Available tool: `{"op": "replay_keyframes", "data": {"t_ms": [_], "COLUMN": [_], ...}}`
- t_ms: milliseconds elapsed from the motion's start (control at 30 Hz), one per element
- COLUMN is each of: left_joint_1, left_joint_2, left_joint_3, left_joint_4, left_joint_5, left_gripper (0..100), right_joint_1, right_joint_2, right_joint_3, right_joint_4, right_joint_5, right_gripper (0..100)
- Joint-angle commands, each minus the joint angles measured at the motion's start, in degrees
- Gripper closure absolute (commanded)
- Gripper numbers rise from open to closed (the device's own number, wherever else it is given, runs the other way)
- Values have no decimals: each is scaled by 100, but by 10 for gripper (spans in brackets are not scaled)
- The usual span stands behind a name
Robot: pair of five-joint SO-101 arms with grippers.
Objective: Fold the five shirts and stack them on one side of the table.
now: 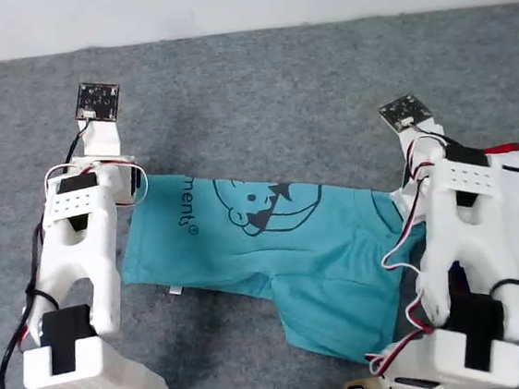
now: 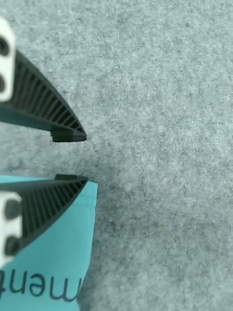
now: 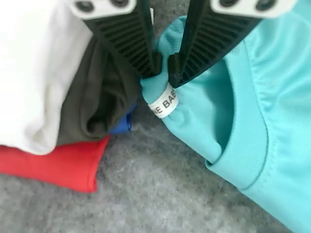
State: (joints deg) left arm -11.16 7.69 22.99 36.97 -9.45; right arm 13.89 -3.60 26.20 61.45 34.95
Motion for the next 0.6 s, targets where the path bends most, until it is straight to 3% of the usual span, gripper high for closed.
{"op": "replay_keyframes", "data": {"t_ms": [0,200,400,567], "left_joint_1": [0,0,0,26], "left_joint_2": [-18,-18,-18,-79], "left_joint_3": [-31,-22,171,198], "left_joint_4": [-79,-53,-62,44], "left_joint_5": [44,44,44,53], "left_gripper": [880,880,880,880], "right_joint_1": [75,101,110,66], "right_joint_2": [-382,-409,-462,-470], "right_joint_3": [-18,-9,-26,-527], "right_joint_4": [57,57,75,998], "right_joint_5": [35,35,18,0], "right_gripper": [988,979,821,804]}}
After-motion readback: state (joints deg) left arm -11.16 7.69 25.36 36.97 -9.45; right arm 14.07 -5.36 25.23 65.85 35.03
